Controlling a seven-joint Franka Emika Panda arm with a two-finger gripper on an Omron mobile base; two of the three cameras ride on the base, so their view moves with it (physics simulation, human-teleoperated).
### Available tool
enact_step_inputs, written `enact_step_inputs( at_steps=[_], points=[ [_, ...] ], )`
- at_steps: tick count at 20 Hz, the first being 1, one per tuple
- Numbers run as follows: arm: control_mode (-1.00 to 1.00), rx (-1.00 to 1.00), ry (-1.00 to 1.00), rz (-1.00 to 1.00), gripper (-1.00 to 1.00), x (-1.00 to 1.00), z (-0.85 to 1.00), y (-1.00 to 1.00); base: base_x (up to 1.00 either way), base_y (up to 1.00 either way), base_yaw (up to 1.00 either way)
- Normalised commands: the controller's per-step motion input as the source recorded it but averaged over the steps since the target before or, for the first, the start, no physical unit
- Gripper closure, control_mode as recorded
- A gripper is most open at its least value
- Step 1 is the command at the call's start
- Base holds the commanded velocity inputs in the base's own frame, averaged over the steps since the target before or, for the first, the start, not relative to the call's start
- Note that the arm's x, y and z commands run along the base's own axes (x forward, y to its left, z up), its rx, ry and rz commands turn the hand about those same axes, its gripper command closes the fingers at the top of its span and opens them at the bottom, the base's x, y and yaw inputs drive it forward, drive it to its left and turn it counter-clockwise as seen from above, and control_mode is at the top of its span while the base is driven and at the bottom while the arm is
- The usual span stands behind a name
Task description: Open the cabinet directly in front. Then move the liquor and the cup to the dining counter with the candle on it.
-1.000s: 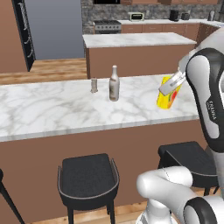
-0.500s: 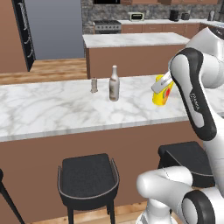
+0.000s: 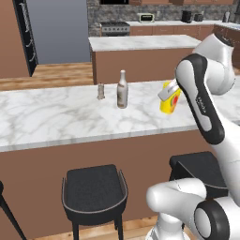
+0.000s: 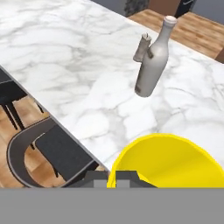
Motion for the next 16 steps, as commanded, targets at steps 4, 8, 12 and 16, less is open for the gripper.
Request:
enact_step_inputs(
  at_steps=[4, 8, 12, 16],
  points=[
    [-1.00, 0.00, 0.00, 0.00, 1.00, 0.18, -0.19, 0.00, 0.00, 0.00, 0.00],
    [-1.00, 0.00, 0.00, 0.00, 1.00, 0.20, -0.16, 0.00, 0.00, 0.00, 0.00],
    [-1.00, 0.00, 0.00, 0.00, 1.00, 0.21, -0.10, 0.00, 0.00, 0.00, 0.00],
    [-1.00, 0.00, 0.00, 0.00, 1.00, 0.29, -0.04, 0.00, 0.00, 0.00, 0.00]
  ],
)
